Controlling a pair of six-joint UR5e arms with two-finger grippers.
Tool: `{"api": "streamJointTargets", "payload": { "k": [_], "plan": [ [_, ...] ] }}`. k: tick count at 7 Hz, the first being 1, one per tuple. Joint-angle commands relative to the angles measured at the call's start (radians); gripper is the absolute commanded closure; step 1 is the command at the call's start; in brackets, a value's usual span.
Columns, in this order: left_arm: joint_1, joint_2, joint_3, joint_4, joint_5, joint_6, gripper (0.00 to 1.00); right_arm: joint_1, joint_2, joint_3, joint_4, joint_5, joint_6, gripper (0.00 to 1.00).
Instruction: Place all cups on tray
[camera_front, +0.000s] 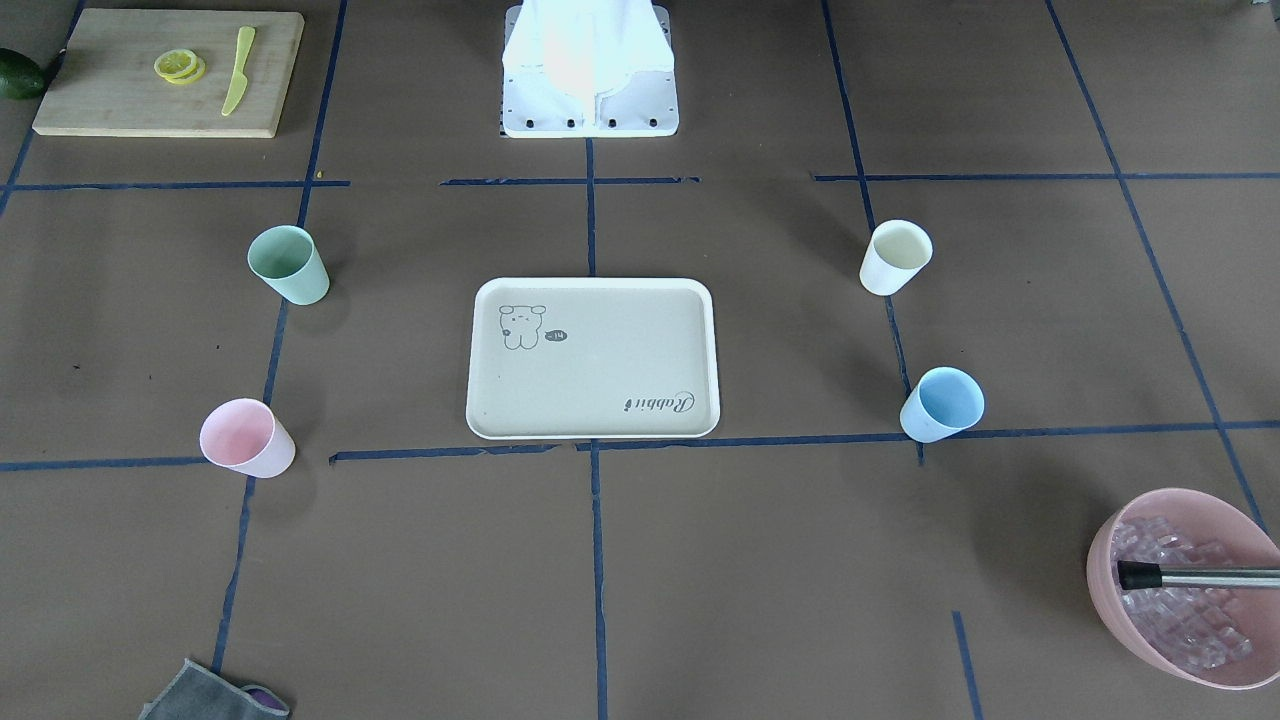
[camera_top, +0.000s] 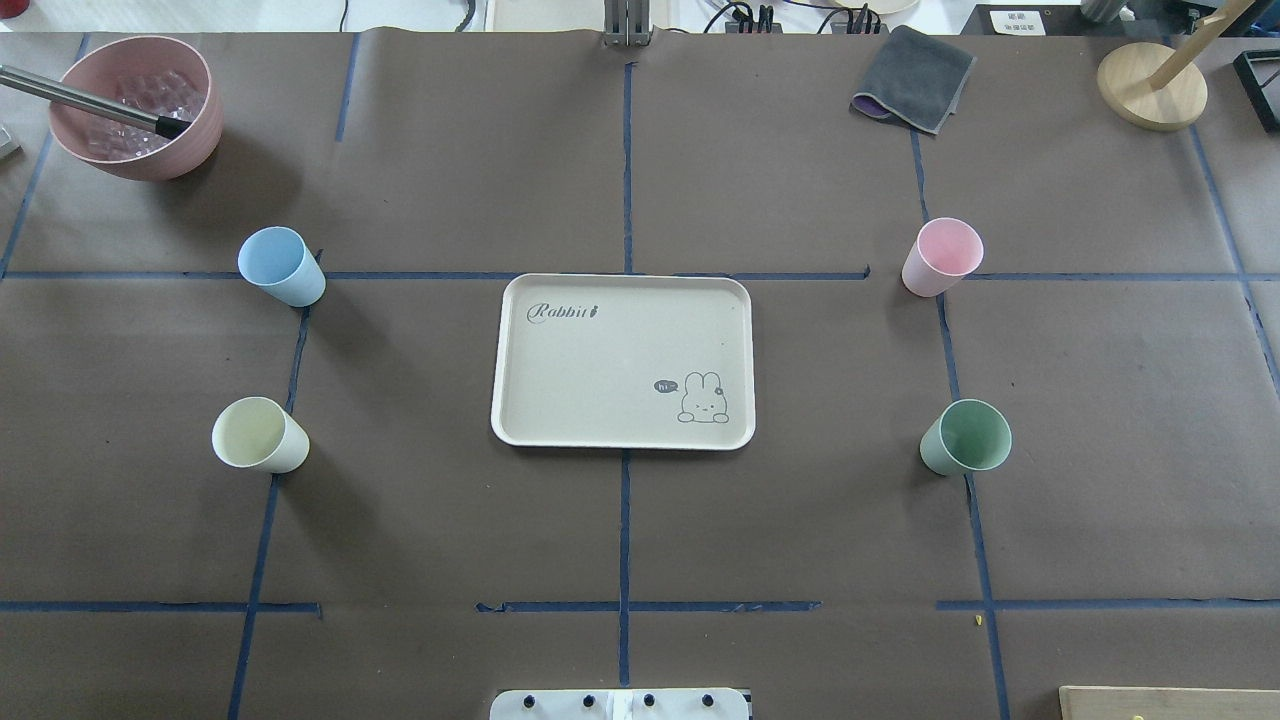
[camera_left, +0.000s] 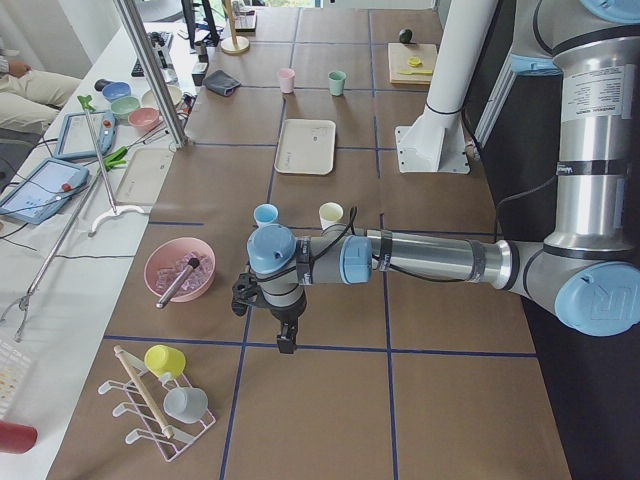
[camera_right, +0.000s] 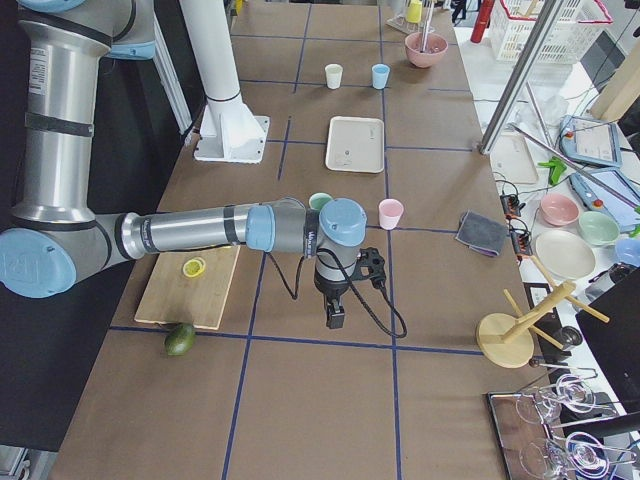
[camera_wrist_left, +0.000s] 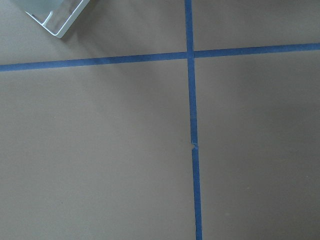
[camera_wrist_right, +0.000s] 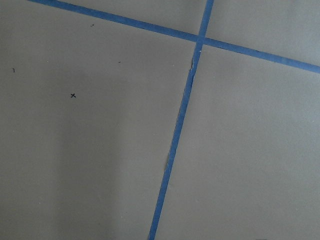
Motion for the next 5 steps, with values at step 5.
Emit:
{"api": "streamJointTargets", "payload": {
  "k": [5],
  "plan": [
    [0.009, 0.008, -0.071, -0.012, -0.003, -0.006, 0.0, -0.087, 0.05, 0.021, 0.105, 0.011, 0.16, 0.0]
  ]
}}
